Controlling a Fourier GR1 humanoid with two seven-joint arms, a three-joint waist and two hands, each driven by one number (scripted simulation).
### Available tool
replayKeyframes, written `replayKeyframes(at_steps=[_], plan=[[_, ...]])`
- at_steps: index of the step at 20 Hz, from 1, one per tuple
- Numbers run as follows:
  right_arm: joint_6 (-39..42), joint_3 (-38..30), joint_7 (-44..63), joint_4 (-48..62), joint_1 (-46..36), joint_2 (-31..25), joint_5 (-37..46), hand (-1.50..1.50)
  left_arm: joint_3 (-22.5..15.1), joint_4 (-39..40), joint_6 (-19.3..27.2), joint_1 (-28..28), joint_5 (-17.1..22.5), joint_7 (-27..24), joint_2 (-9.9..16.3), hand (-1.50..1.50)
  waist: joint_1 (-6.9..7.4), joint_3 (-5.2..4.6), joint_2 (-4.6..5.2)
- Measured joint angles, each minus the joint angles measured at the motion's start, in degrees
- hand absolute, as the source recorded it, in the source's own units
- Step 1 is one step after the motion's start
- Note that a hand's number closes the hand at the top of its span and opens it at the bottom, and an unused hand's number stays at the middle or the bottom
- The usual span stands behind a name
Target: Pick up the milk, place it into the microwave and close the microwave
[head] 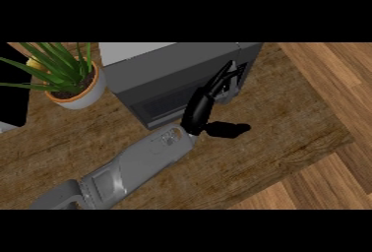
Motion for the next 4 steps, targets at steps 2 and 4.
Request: replayKeyframes(at_steps=[2,4], plan=[[-0.27,-0.38,0.13,-0.21,0.09,-0.15,-0.24,-1.50,-0.55,0.75,0.83,-0.87,-0.60,0.69,-0.16,-1.50,0.51,0.01,-0.21],[-0.47,-0.74,0.26,-0.42,0.10,-0.35,-0.41,-1.50,-1.02,1.39,1.46,-1.66,-1.08,1.37,-0.42,-1.50,1.04,-0.01,-0.31]])
